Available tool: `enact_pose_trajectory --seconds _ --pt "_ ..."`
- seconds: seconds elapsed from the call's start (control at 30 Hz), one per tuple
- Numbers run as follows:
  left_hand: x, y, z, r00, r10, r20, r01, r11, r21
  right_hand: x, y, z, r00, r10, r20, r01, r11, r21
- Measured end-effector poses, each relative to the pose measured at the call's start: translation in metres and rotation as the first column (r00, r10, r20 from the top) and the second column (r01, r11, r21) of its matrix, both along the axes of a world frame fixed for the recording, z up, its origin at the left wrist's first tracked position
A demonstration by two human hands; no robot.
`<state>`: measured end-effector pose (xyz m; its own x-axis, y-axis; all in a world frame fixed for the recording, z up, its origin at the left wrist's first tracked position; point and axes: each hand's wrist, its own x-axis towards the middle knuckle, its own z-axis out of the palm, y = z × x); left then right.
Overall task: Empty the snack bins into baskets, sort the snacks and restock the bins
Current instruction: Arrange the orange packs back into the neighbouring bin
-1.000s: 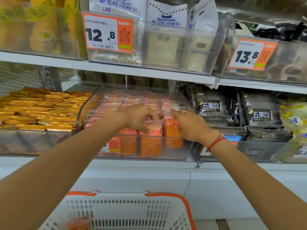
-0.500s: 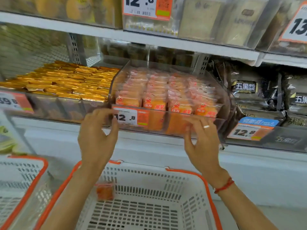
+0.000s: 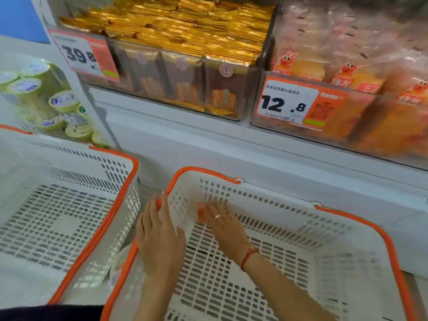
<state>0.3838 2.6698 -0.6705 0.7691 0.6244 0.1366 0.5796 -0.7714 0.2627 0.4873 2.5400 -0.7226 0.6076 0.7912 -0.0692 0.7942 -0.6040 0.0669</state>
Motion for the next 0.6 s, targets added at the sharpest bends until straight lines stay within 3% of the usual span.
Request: enact_pose_trajectory --seconds 0.17,0.27,0.37,0.43,0.53,0.6 --pt "0.003 -0.004 0.0 0.999 0.04 0.023 -0.04 0.999 -0.003 0.009 0.021 -0.017 0.988 -0.12 -0.101 0.131 0.986 0.104" --pt "0.002 -0.004 0.0 0.999 0.048 0.026 -0.047 0.999 -0.024 0.014 0.022 -0.011 0.935 -0.224 -0.276 0.251 0.966 0.068" --pt "0.001 -0.002 0.003 0.999 0.04 -0.001 -0.04 0.997 -0.07 0.014 0.0 0.005 0.771 -0.257 -0.582 0.353 0.934 0.056" --pt "0.001 -0.001 0.008 0.999 0.04 -0.01 -0.041 0.989 -0.139 0.013 -0.024 0.032 0.679 -0.208 -0.704 0.426 0.893 0.147" --pt "0.007 -0.008 0.022 0.995 0.09 0.05 -0.074 0.96 -0.271 0.007 -0.06 0.098 0.562 -0.135 -0.816 0.587 0.76 0.278" --pt "0.016 -0.024 0.039 0.977 0.126 0.173 -0.045 0.911 -0.411 0.004 -0.085 0.134 0.478 -0.074 -0.875 0.733 0.582 0.351"
